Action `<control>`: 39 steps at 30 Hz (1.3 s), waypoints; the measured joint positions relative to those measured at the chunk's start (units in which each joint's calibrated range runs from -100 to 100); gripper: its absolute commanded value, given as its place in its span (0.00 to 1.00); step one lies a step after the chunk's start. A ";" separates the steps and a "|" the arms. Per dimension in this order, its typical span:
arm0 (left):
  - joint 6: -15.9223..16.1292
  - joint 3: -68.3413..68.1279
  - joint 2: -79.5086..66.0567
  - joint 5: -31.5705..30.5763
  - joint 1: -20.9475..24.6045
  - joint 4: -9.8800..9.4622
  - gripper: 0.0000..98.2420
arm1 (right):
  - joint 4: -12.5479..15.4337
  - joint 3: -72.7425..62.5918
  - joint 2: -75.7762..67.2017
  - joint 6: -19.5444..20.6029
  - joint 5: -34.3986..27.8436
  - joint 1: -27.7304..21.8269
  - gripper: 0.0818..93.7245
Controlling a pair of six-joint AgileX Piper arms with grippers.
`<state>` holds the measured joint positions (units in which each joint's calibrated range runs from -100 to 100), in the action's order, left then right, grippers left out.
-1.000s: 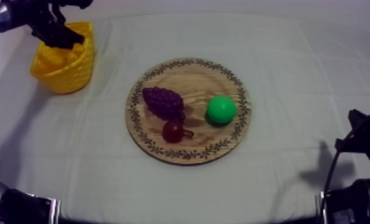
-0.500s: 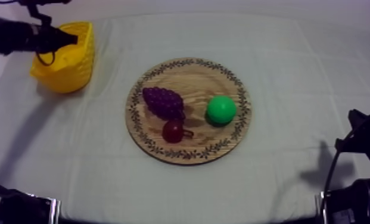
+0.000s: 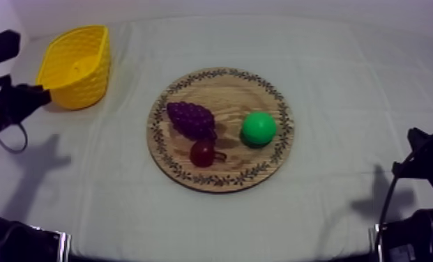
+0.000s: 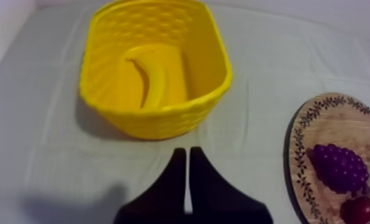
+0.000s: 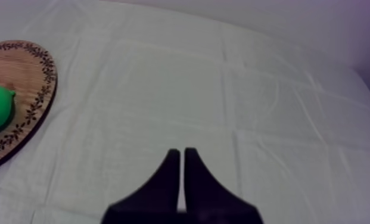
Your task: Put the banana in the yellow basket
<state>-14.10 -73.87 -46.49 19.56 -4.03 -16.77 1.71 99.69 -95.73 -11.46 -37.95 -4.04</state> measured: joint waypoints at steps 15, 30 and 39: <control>8.19 -19.52 -36.06 10.96 4.93 8.91 0.00 | 0.00 0.00 0.00 0.00 0.07 0.00 0.00; 16.95 -24.54 -52.65 17.55 5.32 14.74 0.00 | 0.00 0.00 0.00 0.00 0.07 0.00 0.00; 8.28 -25.38 -53.31 15.10 4.27 14.79 0.00 | 0.00 0.00 0.00 0.03 0.07 0.00 0.00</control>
<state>-5.83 -99.25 -99.80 34.67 0.24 -1.97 1.71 99.69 -95.73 -11.44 -37.87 -4.04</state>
